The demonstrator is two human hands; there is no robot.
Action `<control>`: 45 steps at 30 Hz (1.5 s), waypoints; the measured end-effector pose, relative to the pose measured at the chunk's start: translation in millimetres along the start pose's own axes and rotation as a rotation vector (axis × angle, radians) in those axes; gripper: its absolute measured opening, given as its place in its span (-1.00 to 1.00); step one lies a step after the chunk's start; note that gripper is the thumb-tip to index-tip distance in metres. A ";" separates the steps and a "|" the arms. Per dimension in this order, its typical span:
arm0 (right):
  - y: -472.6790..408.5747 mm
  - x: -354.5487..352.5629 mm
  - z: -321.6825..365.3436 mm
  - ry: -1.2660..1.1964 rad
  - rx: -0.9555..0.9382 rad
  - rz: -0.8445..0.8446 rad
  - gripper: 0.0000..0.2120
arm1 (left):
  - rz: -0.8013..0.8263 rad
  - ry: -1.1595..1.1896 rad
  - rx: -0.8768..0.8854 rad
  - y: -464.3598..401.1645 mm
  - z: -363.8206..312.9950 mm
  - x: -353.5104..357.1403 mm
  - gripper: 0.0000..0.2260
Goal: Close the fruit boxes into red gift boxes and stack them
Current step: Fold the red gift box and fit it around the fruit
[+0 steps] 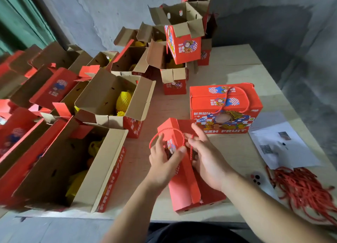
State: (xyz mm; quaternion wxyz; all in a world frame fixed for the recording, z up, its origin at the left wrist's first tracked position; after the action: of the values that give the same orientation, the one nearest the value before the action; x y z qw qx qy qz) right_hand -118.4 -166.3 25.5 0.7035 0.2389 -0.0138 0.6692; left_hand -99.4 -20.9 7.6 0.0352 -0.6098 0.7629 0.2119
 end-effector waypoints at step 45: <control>28.0 -39.8 22.0 1.807 -0.562 -0.620 -0.60 | 0.206 -0.396 0.578 -115.6 -49.9 -44.6 -0.71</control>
State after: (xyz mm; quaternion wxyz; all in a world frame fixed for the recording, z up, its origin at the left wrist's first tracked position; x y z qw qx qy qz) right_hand -142.5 -211.6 40.4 0.6245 -0.5426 0.4323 0.3588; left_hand 31.3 -17.6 34.4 0.3315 -0.4418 0.8272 0.1038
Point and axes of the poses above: each hand's wrist, its own y-axis away from the middle knuckle, its own x-axis out of the palm, z = x × y, the point moved 5 cm from there along -y, towards the middle knuckle, and after that the axes turned 4 degrees about y, right-handed, at the moved point
